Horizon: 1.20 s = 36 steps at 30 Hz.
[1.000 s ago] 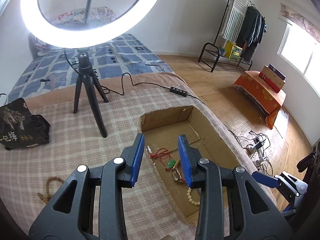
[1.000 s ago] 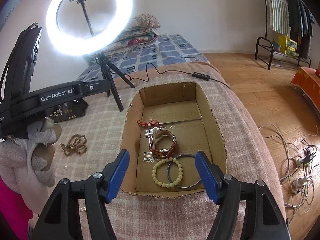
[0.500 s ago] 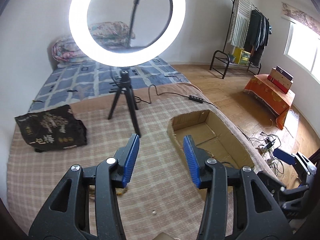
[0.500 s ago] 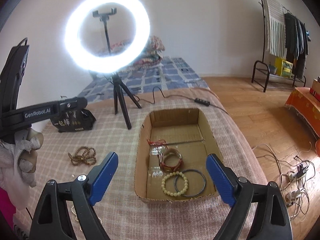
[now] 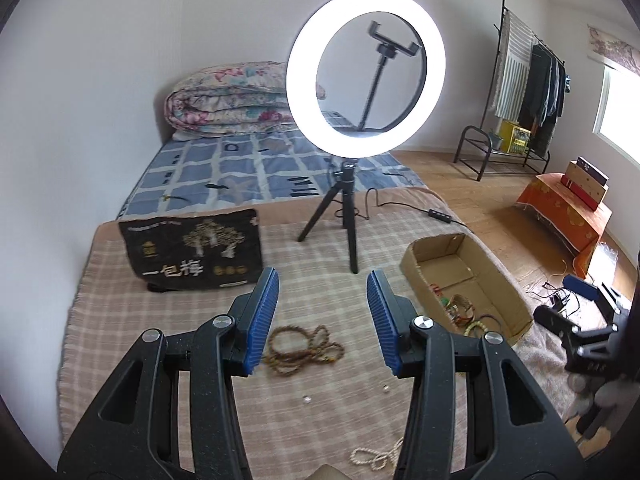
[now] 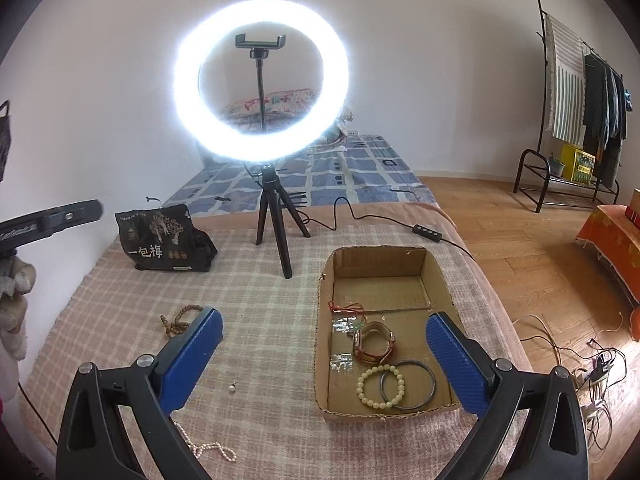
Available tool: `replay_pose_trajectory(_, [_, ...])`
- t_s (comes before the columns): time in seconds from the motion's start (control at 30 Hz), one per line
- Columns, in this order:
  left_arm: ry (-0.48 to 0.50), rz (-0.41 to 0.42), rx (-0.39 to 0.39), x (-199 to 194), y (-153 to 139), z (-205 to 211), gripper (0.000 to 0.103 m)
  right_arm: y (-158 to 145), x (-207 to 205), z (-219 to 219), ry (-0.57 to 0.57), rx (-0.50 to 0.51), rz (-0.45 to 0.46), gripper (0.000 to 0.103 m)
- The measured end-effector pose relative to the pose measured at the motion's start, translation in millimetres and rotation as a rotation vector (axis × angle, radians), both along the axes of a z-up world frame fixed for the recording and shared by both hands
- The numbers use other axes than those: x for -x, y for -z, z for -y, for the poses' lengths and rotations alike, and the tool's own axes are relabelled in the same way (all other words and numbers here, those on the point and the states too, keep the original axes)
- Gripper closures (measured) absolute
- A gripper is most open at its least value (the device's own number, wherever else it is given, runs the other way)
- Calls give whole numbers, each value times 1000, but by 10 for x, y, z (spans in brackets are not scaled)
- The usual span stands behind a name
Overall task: Organize jewelry
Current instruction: 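Lift both tools away from the box toward the remaining jewelry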
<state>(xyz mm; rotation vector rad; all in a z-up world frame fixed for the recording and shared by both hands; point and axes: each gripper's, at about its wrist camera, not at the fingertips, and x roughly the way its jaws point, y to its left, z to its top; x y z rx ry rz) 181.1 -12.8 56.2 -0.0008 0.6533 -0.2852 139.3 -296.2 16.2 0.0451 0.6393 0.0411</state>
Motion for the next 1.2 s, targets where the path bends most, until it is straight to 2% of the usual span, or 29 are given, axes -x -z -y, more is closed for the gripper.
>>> replay_pose_trajectory(0.13, [-22, -9, -6, 108, 89, -284, 56, 29, 10, -82, -12, 61, -9, 0])
replay_pose_trajectory(0.2, [-25, -22, -3, 138, 161, -373, 56, 91, 48, -107, -36, 52, -25, 0])
replay_pose_trajectory(0.3, [-17, -46, 1, 169, 295, -468, 56, 203, 133, -185, -124, 11, -58, 0])
replay_pose_trajectory(0.57, [20, -110, 13, 117, 627, -564, 56, 598, 366, -597, -344, -8, -151, 1])
replay_pose_trajectory(0.67, [38, -123, 6, 84, 740, -583, 56, 807, 418, -745, -418, -30, -201, 5])
replay_pose_trajectory(0.83, [96, -150, -41, 3, 960, -513, 56, 1136, 481, -985, -515, -4, -254, 9])
replay_pose_trajectory(0.93, [140, -159, -92, -71, 1094, -396, 56, 1293, 471, -1079, -563, -3, -290, 21])
replay_pose_trajectory(1.2, [239, -203, -134, -306, 1415, -129, 56, 1562, 431, -1270, -635, 52, -321, 22])
